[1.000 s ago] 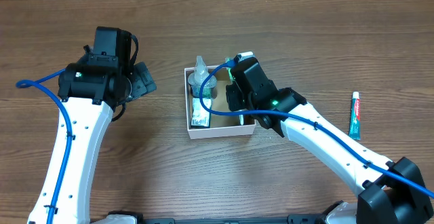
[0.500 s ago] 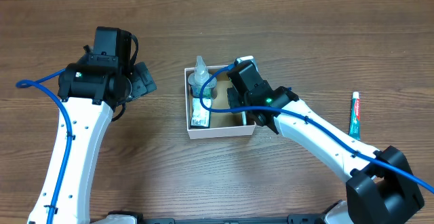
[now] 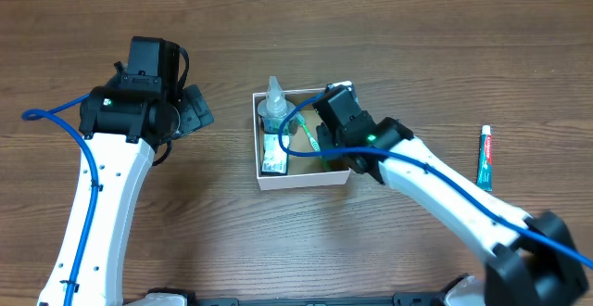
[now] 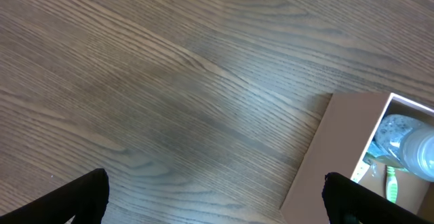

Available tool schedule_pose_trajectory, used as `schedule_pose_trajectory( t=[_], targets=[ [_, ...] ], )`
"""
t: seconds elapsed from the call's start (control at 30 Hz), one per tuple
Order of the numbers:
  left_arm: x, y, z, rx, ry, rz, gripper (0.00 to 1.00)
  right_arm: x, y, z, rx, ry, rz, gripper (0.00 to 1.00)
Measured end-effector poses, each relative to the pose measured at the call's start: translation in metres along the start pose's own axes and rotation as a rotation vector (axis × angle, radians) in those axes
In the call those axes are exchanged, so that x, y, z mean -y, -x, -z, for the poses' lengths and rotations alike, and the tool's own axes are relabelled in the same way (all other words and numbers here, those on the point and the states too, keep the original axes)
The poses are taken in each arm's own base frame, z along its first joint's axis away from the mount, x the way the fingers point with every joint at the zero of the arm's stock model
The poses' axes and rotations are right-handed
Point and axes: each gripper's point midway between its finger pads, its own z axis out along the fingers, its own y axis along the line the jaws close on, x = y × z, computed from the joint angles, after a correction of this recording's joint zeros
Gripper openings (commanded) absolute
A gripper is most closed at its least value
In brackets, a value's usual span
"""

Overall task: Pack container
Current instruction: 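Carry the toothbrush into the box and release it, then move the right gripper to the blue razor and grasp it, then carry the razor into the box and release it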

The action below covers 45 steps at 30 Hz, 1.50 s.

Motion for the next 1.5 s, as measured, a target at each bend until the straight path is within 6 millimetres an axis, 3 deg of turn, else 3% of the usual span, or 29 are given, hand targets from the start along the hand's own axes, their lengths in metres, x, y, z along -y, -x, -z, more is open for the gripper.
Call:
schedule_pose_trajectory(
  t=[0.17, 0.23, 0.27, 0.43, 0.6, 0.7, 0.83, 1.13, 1.23, 1.27, 1.3, 1.33, 1.4, 1.5],
  targets=[
    [0.000, 0.000, 0.000, 0.000, 0.000, 0.000, 1.00, 0.034, 0.010, 0.061, 0.092, -0.098, -0.044, 0.35],
    [0.000, 0.000, 0.000, 0.000, 0.000, 0.000, 1.00, 0.045, 0.008, 0.072, 0.105, -0.137, -0.066, 0.40],
    [0.000, 0.000, 0.000, 0.000, 0.000, 0.000, 1.00, 0.052, 0.006, 0.077, 0.106, -0.161, -0.076, 0.49],
    [0.000, 0.000, 0.000, -0.001, 0.000, 0.000, 1.00, 0.083, 0.007, 0.074, 0.104, -0.235, -0.158, 0.57],
    [0.000, 0.000, 0.000, 0.000, 0.000, 0.000, 1.00, 0.140, -0.008, 0.043, 0.057, -0.304, -0.330, 0.63],
    [0.000, 0.000, 0.000, 0.000, 0.000, 0.000, 1.00, 0.156, -0.024, 0.014, 0.004, -0.269, -0.390, 0.63],
    [0.000, 0.000, 0.000, 0.000, 0.000, 0.000, 1.00, 0.147, -0.039, -0.026, -0.050, -0.165, -0.336, 0.63],
    [0.000, 0.000, 0.000, 0.000, 0.000, 0.000, 1.00, 0.138, -0.060, -0.079, -0.153, -0.127, -0.230, 0.60],
    [0.000, 0.000, 0.000, 0.000, 0.000, 0.000, 1.00, 0.137, -0.064, -0.096, -0.170, -0.125, -0.218, 0.53],
    [0.000, 0.000, 0.000, 0.000, 0.000, 0.000, 1.00, 0.137, -0.064, -0.097, -0.173, -0.123, -0.218, 0.45],
    [0.000, 0.000, 0.000, 0.000, 0.000, 0.000, 1.00, 0.136, -0.064, -0.098, -0.172, -0.121, -0.213, 0.26],
    [0.000, 0.000, 0.000, 0.000, 0.000, 0.000, 1.00, 0.137, -0.064, -0.098, -0.171, -0.123, -0.211, 0.15],
    [0.000, 0.000, 0.000, 0.000, 0.000, 0.000, 1.00, 0.137, -0.066, -0.097, -0.181, -0.126, -0.207, 0.06],
    [0.000, 0.000, 0.000, 0.000, 0.000, 0.000, 1.00, 0.139, -0.071, -0.092, -0.221, -0.140, -0.205, 0.04]
  ],
)
